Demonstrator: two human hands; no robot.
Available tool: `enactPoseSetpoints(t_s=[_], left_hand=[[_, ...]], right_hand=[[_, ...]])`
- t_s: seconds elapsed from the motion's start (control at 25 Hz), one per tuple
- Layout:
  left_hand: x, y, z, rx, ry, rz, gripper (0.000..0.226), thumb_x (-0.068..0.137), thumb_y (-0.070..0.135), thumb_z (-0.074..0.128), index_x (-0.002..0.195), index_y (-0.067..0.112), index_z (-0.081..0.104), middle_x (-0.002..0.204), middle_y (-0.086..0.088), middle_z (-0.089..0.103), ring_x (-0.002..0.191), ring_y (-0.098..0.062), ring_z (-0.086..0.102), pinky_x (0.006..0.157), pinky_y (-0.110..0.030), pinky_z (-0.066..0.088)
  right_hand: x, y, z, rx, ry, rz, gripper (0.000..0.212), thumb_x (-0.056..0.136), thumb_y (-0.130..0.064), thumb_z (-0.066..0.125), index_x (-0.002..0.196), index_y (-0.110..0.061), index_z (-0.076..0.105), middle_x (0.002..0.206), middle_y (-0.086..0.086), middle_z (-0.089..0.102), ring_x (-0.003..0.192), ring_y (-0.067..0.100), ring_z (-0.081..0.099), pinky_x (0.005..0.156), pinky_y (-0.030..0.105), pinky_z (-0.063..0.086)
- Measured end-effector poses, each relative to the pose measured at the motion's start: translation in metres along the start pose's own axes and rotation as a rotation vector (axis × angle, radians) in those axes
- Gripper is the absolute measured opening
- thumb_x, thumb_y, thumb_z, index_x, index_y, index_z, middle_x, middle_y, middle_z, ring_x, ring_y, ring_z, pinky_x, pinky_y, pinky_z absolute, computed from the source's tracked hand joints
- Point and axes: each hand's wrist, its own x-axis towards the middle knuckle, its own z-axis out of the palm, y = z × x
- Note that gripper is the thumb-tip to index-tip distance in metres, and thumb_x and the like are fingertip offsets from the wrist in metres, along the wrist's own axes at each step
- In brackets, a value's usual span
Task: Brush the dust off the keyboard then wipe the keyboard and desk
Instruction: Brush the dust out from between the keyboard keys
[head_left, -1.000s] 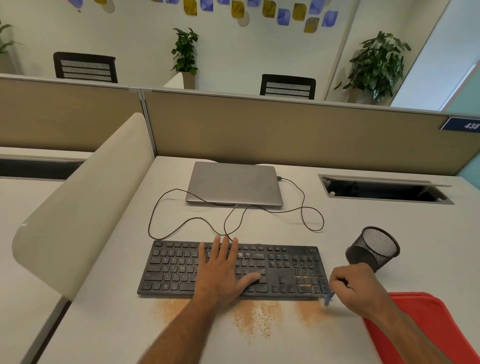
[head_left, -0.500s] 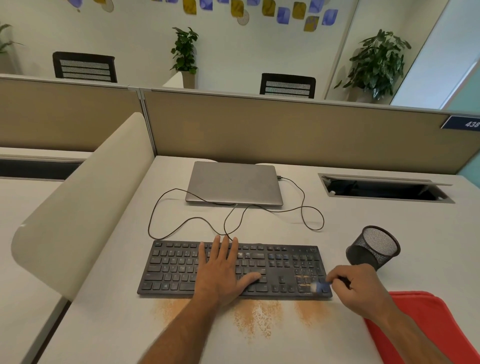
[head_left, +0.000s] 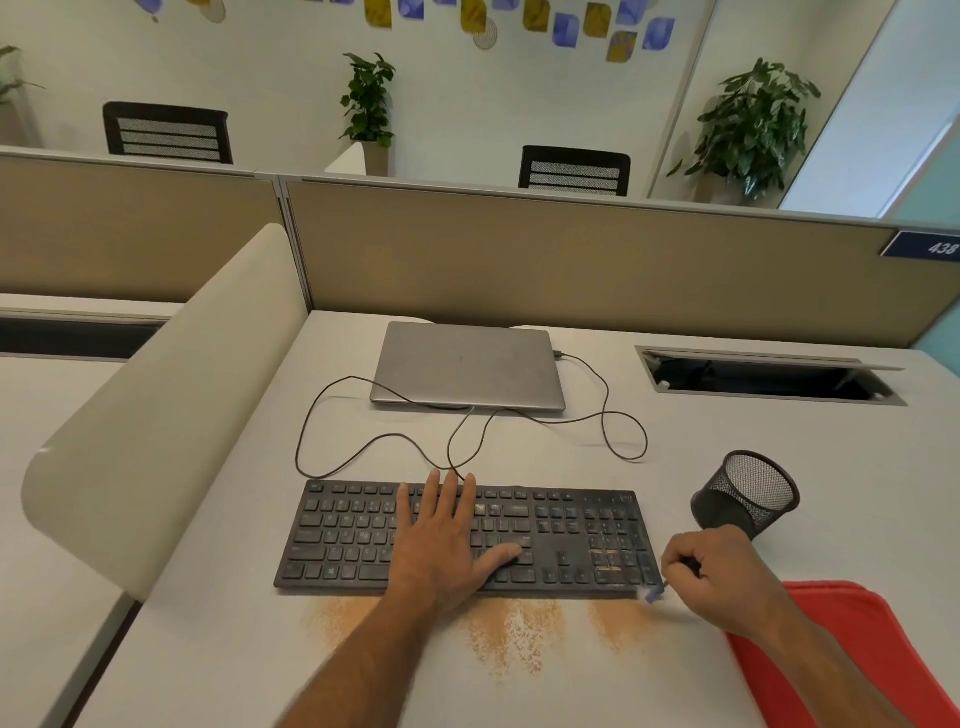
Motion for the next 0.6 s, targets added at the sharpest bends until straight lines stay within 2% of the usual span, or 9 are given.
enactPoseSetpoints(t_s=[0.12,0.2,0.44,0.6], left_hand=[[0.0,0.0,0.0,-0.001,-0.001,-0.002,0.113,0.071,0.096,-0.009,0.158,0.023,-0.015,0.168,-0.004,-0.012,0.151,-0.025,-0.023,0.119,-0.061,-0.01],[0.0,0.0,0.0,0.004,-0.002,0.0,0.113,0.071,0.096,-0.009,0.158,0.023,-0.015,0.168,-0.005,-0.012,0.151,-0.025,-0.022,0.119,-0.061,-0.01],[0.001,0.0,0.0,0.001,0.0,0.0,0.116,0.068,0.096,-0.013,0.158,0.023,-0.015,0.168,-0.005,-0.012,0.151,-0.025,-0.023,0.119,-0.061,-0.01],[0.001,0.001,0.0,-0.006,0.008,0.001,0.117,0.067,0.097,-0.014,0.158,0.023,-0.014,0.168,-0.005,-0.01,0.151,-0.025,-0.022,0.119,-0.061,-0.01]], right_hand=[[0.004,0.002,-0.005,0.028,0.135,0.077,0.027,0.075,0.004,0.062,0.067,-0.019,0.073,0.048,-0.02,0.057,0.05,0.004,0.056,0.041,0.011,0.035],[0.005,-0.001,-0.003,0.005,0.18,0.113,0.021,0.078,0.001,0.062,0.073,-0.016,0.073,0.046,-0.017,0.054,0.053,0.004,0.057,0.043,0.011,0.037],[0.011,-0.016,0.01,-0.02,0.116,0.097,0.02,0.083,-0.009,0.057,0.07,-0.019,0.069,0.051,-0.013,0.057,0.056,0.0,0.058,0.043,0.015,0.037],[0.015,-0.03,0.018,0.042,0.082,0.072,0.022,0.086,-0.011,0.053,0.071,-0.017,0.069,0.053,-0.02,0.054,0.065,-0.008,0.057,0.049,0.013,0.039]])
